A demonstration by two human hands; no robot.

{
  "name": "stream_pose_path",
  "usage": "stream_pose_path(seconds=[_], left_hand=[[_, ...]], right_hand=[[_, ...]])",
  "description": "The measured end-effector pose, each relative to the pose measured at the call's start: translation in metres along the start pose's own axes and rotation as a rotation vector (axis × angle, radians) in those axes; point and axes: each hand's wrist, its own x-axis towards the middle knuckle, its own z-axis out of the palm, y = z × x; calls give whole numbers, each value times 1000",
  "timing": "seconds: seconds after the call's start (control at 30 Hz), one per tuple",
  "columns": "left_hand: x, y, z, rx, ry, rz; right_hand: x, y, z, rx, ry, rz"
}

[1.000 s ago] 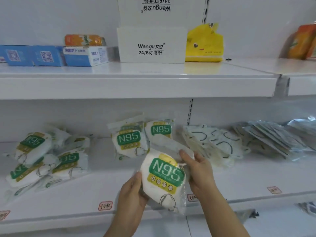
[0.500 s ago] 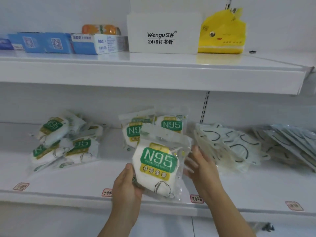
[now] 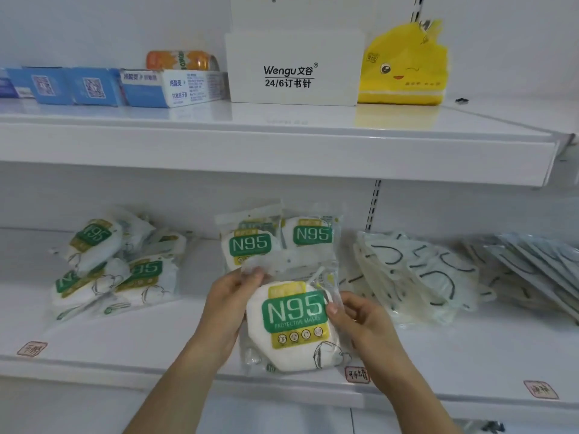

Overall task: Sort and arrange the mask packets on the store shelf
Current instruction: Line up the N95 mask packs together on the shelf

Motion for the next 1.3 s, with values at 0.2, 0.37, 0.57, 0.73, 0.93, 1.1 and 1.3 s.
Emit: stream_pose_path(seconds=[0.2, 0.37, 0.57, 0.73, 0.93, 1.1, 1.3], left_hand=[[18, 6, 21, 0, 74, -63], [39, 12, 33, 49, 26, 16], [85, 1, -13, 161, 425, 169], [113, -45, -49, 331, 408, 129], [152, -56, -64, 428, 233, 143], [160, -49, -71, 578, 287, 222], [164, -49, -75, 578, 133, 170]], right_hand=[[-8, 0, -3, -75, -114, 12], [1, -1, -13, -194, 19, -3], [61, -13, -29, -215, 256, -3], [107, -17, -26, -339, 251, 21], [136, -19, -18, -486, 239, 53], [154, -8, -3, -515, 268, 93], [151, 5, -1, -619, 235, -8]])
